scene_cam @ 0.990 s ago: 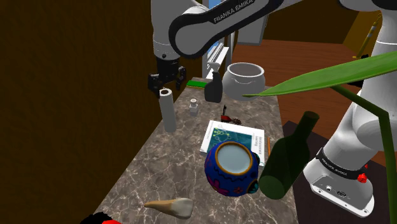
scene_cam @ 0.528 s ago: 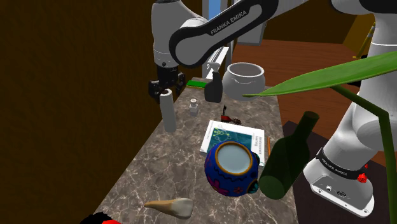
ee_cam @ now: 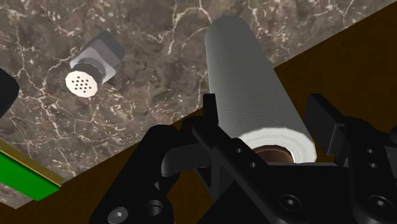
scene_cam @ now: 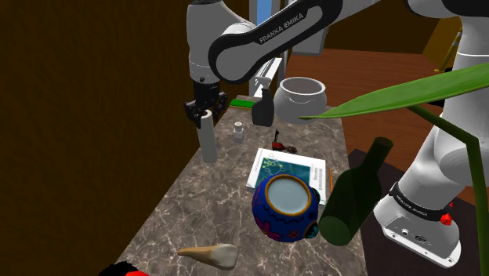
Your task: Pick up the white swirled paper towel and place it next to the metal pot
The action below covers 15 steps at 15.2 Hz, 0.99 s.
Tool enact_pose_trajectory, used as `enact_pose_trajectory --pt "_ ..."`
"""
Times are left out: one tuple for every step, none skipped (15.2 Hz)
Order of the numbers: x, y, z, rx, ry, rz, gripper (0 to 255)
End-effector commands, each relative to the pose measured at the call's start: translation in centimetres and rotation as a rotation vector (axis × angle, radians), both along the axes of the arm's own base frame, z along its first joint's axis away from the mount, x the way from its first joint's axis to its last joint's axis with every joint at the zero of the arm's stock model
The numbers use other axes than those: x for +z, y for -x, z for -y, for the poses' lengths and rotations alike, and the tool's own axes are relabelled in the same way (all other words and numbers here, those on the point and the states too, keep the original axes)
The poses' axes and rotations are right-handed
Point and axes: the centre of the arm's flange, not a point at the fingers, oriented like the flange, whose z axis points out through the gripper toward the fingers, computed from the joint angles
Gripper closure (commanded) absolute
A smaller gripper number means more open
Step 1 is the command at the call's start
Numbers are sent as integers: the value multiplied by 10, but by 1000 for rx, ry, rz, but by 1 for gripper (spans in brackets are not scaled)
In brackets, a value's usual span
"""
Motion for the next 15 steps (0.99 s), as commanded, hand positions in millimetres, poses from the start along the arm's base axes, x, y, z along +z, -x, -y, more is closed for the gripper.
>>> enact_pose_trajectory --pt "0 0 0 0 0 0 255" --pt "0 0 0 0 0 0 255" --pt "0 0 0 0 0 0 255" --pt "0 0 0 0 0 0 255" --pt "0 0 0 0 0 0 255" --pt "0 0 0 0 0 0 255" --pt "0 0 0 0 0 0 255" --pt "5 0 0 0 0 0 255" --pt "10 0 0 0 0 0 255" --pt "16 0 0 0 0 0 255" --pt "21 0 0 0 0 0 255" --pt "26 0 0 0 0 0 255" --pt "31 0 0 0 0 0 255" --pt "37 0 0 0 0 0 255" --pt "42 0 0 0 0 0 255"
